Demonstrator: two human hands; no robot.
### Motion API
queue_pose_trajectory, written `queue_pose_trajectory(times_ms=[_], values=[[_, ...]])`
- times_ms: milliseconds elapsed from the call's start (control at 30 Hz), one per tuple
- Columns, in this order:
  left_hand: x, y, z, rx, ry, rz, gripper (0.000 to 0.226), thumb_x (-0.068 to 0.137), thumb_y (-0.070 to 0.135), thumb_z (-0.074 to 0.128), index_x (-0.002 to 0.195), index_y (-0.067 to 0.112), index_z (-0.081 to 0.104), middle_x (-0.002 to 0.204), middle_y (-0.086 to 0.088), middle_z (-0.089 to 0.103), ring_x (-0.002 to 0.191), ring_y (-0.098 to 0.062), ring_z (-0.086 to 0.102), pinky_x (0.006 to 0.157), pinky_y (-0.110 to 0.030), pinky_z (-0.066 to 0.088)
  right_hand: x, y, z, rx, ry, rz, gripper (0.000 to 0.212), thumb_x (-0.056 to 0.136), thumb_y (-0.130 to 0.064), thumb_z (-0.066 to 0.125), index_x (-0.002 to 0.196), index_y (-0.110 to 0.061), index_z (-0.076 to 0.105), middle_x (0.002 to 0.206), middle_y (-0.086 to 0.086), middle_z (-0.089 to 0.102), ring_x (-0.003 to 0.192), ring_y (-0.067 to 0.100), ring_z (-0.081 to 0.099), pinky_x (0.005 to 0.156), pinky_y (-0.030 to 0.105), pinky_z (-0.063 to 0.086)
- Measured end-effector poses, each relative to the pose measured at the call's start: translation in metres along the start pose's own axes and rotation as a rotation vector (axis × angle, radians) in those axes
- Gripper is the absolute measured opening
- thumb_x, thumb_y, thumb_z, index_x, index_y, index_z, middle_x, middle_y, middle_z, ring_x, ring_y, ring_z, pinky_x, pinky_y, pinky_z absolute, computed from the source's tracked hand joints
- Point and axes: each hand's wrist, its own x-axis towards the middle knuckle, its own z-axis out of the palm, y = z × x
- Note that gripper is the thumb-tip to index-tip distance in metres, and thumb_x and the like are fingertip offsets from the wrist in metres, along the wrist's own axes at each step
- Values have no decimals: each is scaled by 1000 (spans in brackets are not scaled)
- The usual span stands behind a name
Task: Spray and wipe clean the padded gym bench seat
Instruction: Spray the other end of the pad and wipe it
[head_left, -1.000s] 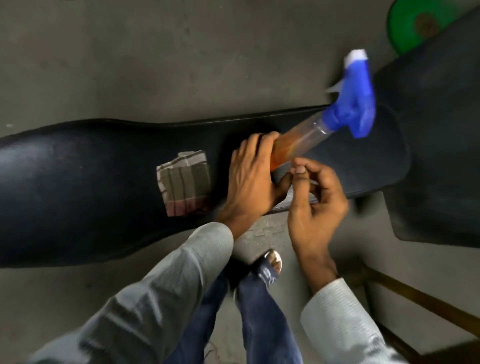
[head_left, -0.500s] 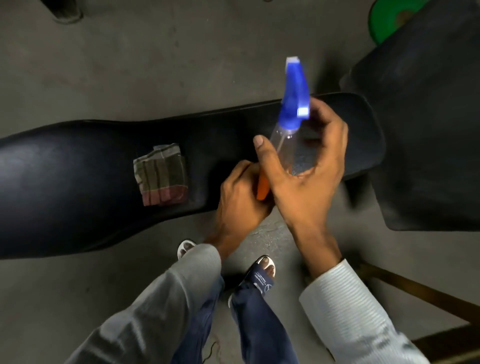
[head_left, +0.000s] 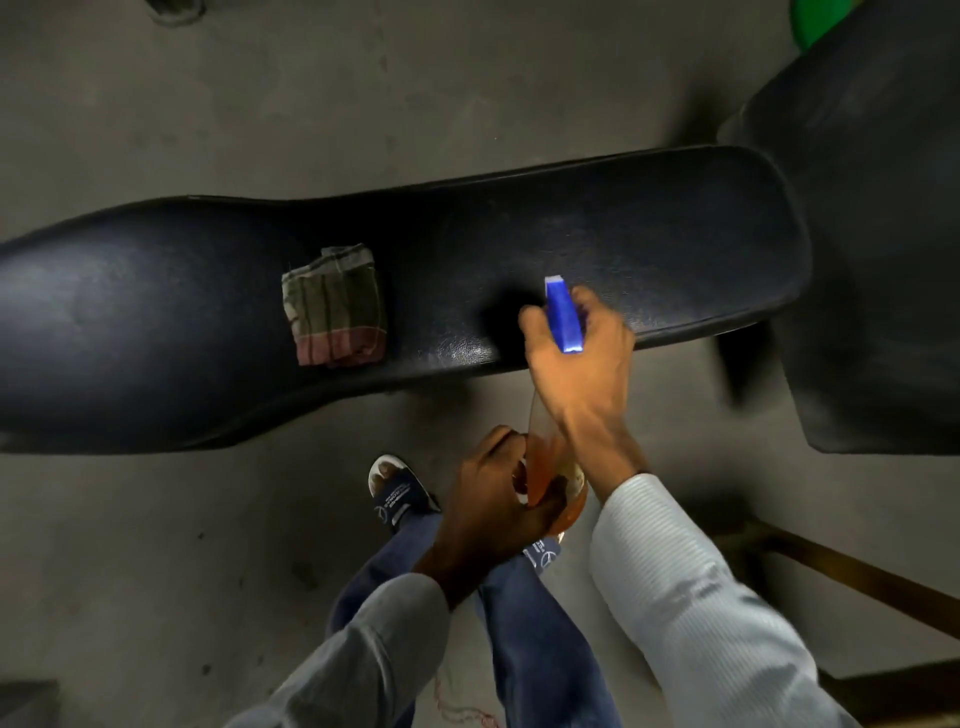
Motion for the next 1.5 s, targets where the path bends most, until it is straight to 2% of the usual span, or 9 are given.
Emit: queue_pose_trajectory(times_ms=[133,367,533,667,800,1000,1133,1367,1500], values=[[-10,-17,-18,-53,30,62,35,87,44,62,105,15,68,104,5,63,93,-15,60,80,-25,45,-9,3,17,-38,62,-97,25,86,-35,64,71,-19,53,64,-5,52,59,16,48,63,33,42],[56,-46,-82,410,543,-47,58,85,25,71,140,10,62,143,-17,59,130,-39,54,111,-50,41,-9,1,41,-85,-4,-99,28,83,-40,61,72,-16,54,67,2,57,67,33,58,65,42,50],[86,-67,-97,567,395,-116,63,94,31,64,150,5,53,156,-24,49,147,-44,45,124,-61,33,-11,-1,55,-151,-84,-42,35,84,-44,59,61,-22,44,62,-2,52,72,36,60,70,42,51],[85,-70,-87,601,357,-121,66,93,35,61,151,4,52,162,-25,42,155,-45,34,129,-65,23,-9,0,58,-96,-92,6,27,91,-33,70,74,-14,62,66,-4,54,82,35,62,78,46,54],[84,-64,-76,599,322,-28,66,91,35,62,148,3,55,163,-24,44,157,-43,33,131,-64,17,2,2,51,-86,-72,-15,33,81,-40,60,59,-19,48,58,-3,47,72,43,59,70,49,52],[89,-56,-67,557,334,-35,59,90,28,67,142,2,59,157,-24,49,153,-41,39,133,-59,14,18,17,28,-20,14,-27,29,82,-33,60,60,-22,44,55,-10,43,56,11,43,65,33,35],[94,-51,-59,499,333,10,54,90,22,69,140,3,60,155,-22,50,152,-41,40,132,-57,19,24,28,15,-12,83,12,36,82,-30,59,58,-17,36,53,-4,37,53,16,32,61,36,30],[111,-31,-42,500,310,90,49,87,23,69,133,6,65,148,-19,57,133,-39,54,116,-54,42,6,46,15,-7,42,33,30,82,-29,62,59,-20,45,54,-11,42,57,18,43,62,36,40],[116,-30,-36,542,301,109,46,87,25,67,129,8,67,144,-16,59,129,-38,55,112,-53,42,-6,63,5,-26,19,97,28,85,-30,64,66,-13,54,60,-5,49,64,2,52,67,37,39]])
